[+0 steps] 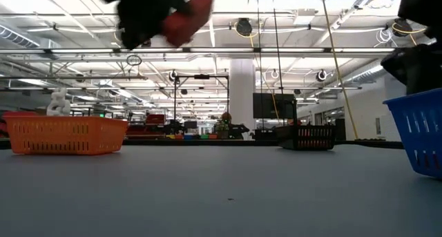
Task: Sort & place blocks by color
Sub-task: Put the red block into the blue bin
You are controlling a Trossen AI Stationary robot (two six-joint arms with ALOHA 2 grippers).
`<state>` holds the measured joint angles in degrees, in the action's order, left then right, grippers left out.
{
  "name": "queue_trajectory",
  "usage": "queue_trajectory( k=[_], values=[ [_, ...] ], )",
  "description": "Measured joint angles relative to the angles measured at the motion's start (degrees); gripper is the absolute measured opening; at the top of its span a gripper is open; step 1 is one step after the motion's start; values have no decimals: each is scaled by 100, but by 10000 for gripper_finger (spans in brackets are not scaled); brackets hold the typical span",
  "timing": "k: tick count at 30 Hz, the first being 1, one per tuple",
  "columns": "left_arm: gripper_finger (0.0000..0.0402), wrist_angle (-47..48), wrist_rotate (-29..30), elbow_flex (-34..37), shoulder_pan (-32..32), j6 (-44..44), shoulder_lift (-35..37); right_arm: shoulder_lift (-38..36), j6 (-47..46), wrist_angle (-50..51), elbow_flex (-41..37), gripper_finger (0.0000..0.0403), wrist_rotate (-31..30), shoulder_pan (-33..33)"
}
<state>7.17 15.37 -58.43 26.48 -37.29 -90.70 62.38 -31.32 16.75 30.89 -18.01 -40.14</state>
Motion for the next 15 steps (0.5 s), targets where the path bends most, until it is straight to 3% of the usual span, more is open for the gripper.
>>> queue_trajectory(
  k=[5, 9, 12, 15],
  values=[
    [132, -1489, -10, -7, -382, 1279, -20, -249, 970, -879, 0, 199, -530, 0],
    [132, -1898, 2, -7, -611, 1680, -20, -305, 2386, -2140, 2, 198, -1197, 0],
    [132, -1797, 597, -7, -623, 1898, -22, -255, 2915, -3237, 1, 199, -2008, 100],
    [132, -1559, 1630, -7, -570, 2439, -137, -129, 2550, -4209, 2, 199, -2362, 438]
  ],
)
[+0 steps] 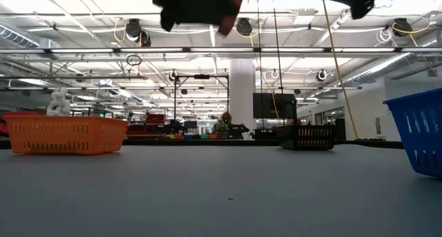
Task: Sort & place blocks by color
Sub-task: Put the red block into the blue bin
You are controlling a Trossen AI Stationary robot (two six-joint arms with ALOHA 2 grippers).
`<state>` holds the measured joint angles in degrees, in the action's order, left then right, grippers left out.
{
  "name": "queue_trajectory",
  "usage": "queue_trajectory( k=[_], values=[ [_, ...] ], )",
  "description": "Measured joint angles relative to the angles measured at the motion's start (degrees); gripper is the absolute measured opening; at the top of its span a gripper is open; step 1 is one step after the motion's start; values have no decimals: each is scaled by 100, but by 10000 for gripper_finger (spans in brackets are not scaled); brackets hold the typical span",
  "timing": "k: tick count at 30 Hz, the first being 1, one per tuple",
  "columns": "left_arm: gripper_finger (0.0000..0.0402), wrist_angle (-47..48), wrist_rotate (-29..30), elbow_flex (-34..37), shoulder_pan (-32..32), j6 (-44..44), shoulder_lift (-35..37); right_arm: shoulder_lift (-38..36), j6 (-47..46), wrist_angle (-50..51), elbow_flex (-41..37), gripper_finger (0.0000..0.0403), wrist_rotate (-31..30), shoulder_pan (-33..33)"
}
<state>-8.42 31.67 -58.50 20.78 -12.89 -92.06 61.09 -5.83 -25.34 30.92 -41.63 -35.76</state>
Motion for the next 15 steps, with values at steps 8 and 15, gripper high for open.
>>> queue_trajectory(
  k=[8, 15],
  values=[
    [132, 6, 1776, -559, 41, 2587, -510, 555, -540, -942, 2, 199, 1144, 905],
    [132, 528, 1866, -1728, -162, 3497, -1294, 1173, -4, -2088, 0, 199, 1087, 1212]
  ],
)
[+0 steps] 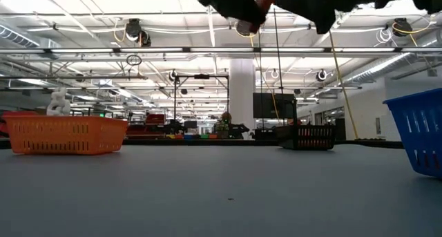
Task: Sort & place blocks by color
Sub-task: Put the red block into the blue bin
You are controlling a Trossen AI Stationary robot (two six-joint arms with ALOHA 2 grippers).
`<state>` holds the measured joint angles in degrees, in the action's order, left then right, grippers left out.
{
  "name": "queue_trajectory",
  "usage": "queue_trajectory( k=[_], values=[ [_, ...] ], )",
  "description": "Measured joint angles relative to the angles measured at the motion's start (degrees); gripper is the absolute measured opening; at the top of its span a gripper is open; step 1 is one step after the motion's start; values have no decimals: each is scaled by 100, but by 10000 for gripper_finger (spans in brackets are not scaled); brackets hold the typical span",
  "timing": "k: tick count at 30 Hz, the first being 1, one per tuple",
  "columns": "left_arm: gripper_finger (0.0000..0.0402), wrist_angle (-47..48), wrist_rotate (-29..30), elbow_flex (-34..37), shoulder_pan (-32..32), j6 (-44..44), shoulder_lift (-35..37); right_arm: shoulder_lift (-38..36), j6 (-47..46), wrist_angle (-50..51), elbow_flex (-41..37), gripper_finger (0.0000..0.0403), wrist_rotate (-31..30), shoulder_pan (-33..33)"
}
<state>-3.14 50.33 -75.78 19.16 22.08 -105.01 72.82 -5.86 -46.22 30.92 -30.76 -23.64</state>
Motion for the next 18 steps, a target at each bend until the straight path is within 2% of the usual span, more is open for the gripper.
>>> queue_trajectory(
  k=[3, 7, 13, 18],
  values=[
    [132, 483, 363, -465, -40, 37, -330, 158, 184, -379, -15, 199, -126, 33],
    [132, 817, 560, -825, -56, 34, -666, 210, 205, -366, -15, 199, -471, 33],
    [132, 655, 470, -910, -53, -70, -723, 207, 202, -227, 11, 199, -873, 31],
    [132, 582, 463, -910, -29, -31, -698, 208, 93, -167, 11, 199, -942, 32]
  ],
)
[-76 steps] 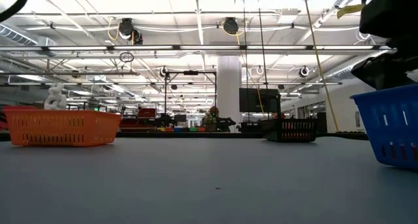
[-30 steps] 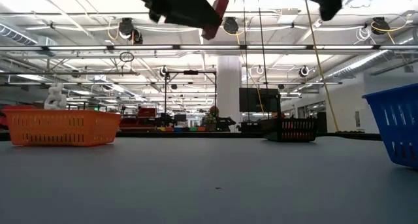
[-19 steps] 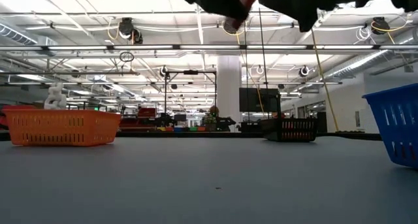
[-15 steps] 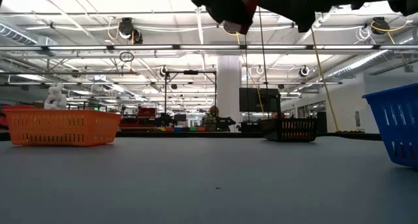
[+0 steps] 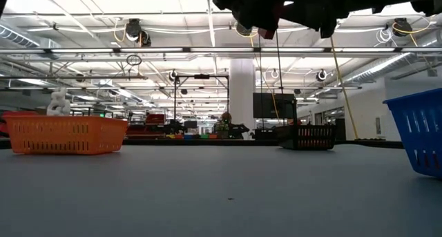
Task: Sort & place blocks by color
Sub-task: Put the red block into the blue bin
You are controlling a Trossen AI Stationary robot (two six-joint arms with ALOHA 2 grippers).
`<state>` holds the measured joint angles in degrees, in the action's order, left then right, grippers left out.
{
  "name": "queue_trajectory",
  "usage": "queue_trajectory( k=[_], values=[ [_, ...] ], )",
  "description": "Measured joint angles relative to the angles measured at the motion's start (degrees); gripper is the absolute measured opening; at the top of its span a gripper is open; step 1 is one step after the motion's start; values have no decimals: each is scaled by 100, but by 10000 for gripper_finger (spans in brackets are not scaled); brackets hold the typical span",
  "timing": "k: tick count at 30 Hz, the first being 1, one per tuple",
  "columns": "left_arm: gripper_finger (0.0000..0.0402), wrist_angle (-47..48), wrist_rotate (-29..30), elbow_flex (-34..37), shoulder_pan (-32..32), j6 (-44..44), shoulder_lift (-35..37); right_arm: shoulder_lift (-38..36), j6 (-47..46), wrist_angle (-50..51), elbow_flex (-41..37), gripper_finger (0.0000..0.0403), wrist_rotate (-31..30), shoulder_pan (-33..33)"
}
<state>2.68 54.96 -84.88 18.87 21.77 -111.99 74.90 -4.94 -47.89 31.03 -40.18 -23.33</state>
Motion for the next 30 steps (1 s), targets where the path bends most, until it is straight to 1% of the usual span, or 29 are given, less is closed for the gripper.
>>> queue_trajectory(
  k=[5, 10, 18, 23, 30],
  values=[
    [132, -34, 32, 0, 23, 1, 0, 3, -36, 113, -1, 199, -28, 2],
    [132, -125, 90, 2, 98, 9, -1, 0, -38, 273, 0, 199, -313, -11],
    [132, -124, 274, 4, 183, 106, -2, -3, -40, 329, 4, 195, -457, -13],
    [132, -107, 370, 4, 205, 145, -1, -3, -38, 348, 4, 170, -476, -13],
    [132, -102, 446, 7, 259, 195, 0, -3, -16, 382, 1, 114, -478, -13]
  ],
)
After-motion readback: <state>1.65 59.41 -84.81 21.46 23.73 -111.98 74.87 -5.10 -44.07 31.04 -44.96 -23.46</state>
